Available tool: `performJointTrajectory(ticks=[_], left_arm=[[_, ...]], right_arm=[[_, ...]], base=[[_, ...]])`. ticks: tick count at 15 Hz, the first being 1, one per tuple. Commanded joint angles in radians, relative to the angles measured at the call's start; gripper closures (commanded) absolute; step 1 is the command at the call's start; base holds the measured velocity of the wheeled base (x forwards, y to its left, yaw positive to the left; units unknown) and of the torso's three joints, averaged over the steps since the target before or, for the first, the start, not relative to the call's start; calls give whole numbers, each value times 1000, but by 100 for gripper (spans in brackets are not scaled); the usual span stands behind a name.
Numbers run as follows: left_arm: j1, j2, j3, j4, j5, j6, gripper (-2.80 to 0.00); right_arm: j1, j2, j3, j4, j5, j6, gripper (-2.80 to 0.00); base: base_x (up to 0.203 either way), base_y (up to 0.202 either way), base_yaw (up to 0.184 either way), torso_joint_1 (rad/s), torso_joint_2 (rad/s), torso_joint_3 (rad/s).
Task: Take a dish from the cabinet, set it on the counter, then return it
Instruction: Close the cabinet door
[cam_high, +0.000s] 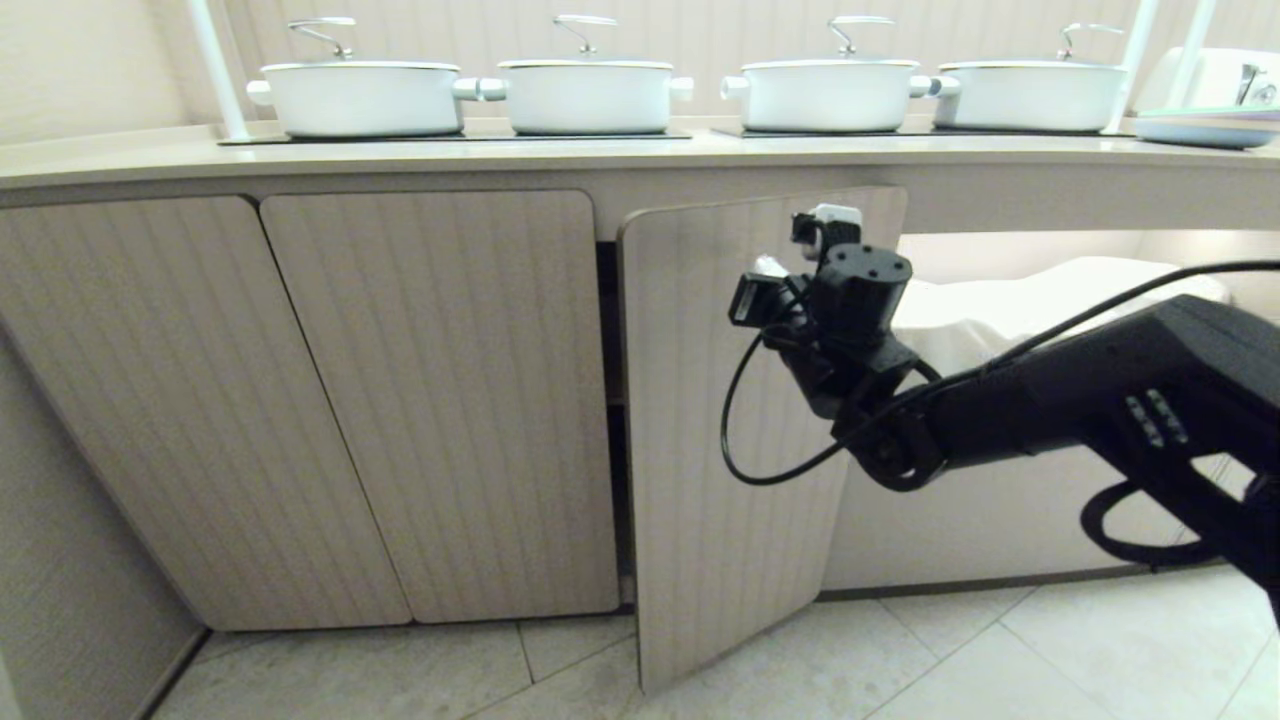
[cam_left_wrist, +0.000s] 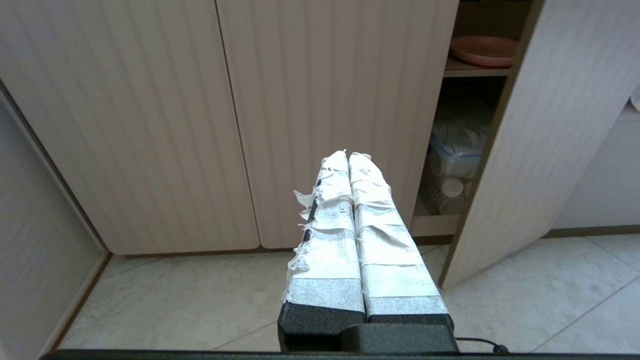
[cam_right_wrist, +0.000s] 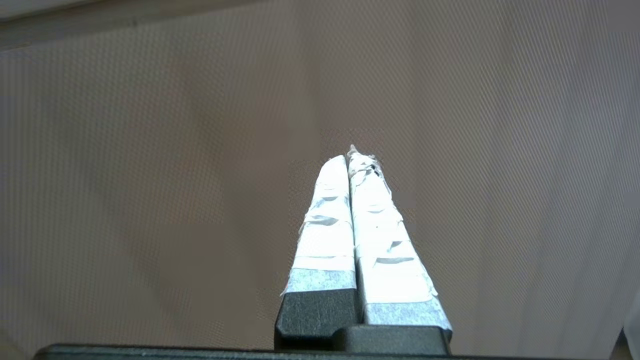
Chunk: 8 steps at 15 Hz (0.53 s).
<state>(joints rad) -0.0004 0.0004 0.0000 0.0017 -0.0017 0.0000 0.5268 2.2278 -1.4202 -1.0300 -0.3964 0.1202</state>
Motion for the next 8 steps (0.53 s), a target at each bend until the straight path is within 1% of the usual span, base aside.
performJointTrajectory(ticks=[1, 3, 8], left_arm=[[0, 0, 0, 0, 0, 0, 0], [0, 0, 0, 0, 0, 0, 0], [-1, 0, 0, 0, 0, 0, 0]], right_arm=[[-2, 15, 14, -7, -2, -1, 0], [-9, -4, 63, -7, -2, -3, 0], [-11, -121, 213, -7, 0, 4, 0]], base=[[0, 0, 0, 0, 0, 0], [0, 0, 0, 0, 0, 0], [0, 0, 0, 0, 0, 0]])
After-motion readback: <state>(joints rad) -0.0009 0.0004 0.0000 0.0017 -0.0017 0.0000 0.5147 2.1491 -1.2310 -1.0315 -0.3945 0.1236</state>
